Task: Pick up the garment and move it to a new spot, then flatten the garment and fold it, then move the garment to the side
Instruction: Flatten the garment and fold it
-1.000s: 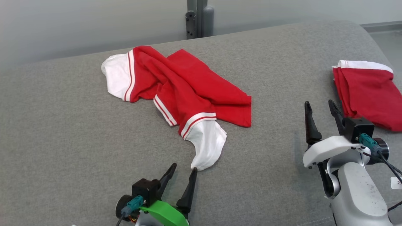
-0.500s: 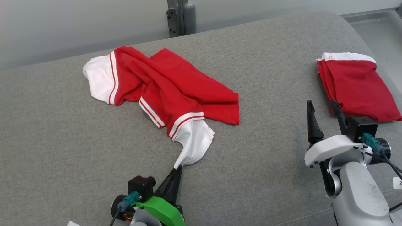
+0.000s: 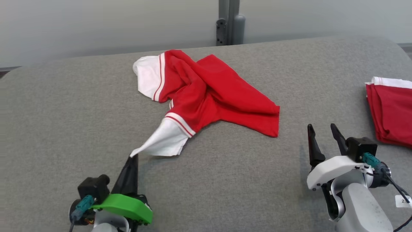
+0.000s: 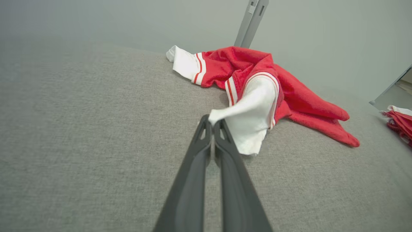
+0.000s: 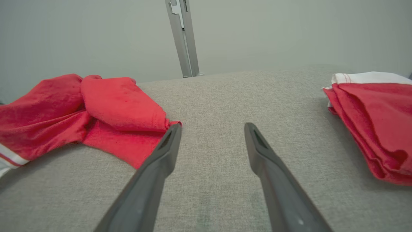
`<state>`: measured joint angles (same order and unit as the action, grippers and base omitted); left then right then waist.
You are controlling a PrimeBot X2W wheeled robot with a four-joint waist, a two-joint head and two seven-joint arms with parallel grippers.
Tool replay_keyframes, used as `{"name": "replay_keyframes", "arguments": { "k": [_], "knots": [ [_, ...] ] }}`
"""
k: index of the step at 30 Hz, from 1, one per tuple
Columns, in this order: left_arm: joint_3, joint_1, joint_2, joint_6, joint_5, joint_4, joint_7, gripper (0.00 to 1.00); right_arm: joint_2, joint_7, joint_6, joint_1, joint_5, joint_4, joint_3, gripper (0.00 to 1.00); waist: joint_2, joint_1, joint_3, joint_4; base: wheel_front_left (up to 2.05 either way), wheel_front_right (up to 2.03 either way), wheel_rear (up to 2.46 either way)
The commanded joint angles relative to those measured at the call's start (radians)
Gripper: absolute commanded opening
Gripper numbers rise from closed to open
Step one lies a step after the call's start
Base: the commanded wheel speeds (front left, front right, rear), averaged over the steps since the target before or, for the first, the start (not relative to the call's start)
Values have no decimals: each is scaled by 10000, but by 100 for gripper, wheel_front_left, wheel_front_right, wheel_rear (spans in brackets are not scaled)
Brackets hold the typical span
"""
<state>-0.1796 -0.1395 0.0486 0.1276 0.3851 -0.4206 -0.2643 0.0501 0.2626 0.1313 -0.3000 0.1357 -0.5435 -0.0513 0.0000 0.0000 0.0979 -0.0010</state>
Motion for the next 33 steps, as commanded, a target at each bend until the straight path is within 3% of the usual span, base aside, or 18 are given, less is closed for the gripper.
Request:
{"name": "replay_keyframes", "arguments": {
  "k": [1,9,10,11,12,30,31,32,33],
  "knots": [
    [302,178,43,-50,-183,19,3,0,16,29,-12,197,170,-101,120,100,0,0,-427,803,0,0,0],
    [1837,214,38,-244,-876,-172,3,0,25,29,-12,168,491,-509,833,100,0,0,-340,1022,0,0,0],
    [1929,163,38,-241,-873,-232,3,33,25,29,-12,134,478,-575,875,100,0,0,-291,1020,0,0,0],
    [1979,127,40,-240,-877,-292,3,53,25,29,-12,105,456,-633,901,100,0,0,-245,1018,0,0,0],
    [1988,87,37,-233,-876,-379,3,100,27,31,-12,59,441,-674,914,100,0,0,-193,1022,0,0,0],
    [1261,194,43,-436,-740,-40,3,100,22,31,-12,-731,95,-2028,171,100,0,0,602,1906,0,0,0],
    [1263,205,41,-432,-764,-9,3,100,25,29,-12,-775,97,-2141,144,97,0,0,621,1953,0,0,0],
    [1256,213,41,-443,-796,9,3,100,26,29,-12,-793,87,-2267,116,86,0,0,632,1988,0,0,0],
    [1265,231,41,-448,-799,22,3,100,23,29,-12,-829,75,-2426,88,48,0,0,643,2020,0,0,0]
  ]
}}
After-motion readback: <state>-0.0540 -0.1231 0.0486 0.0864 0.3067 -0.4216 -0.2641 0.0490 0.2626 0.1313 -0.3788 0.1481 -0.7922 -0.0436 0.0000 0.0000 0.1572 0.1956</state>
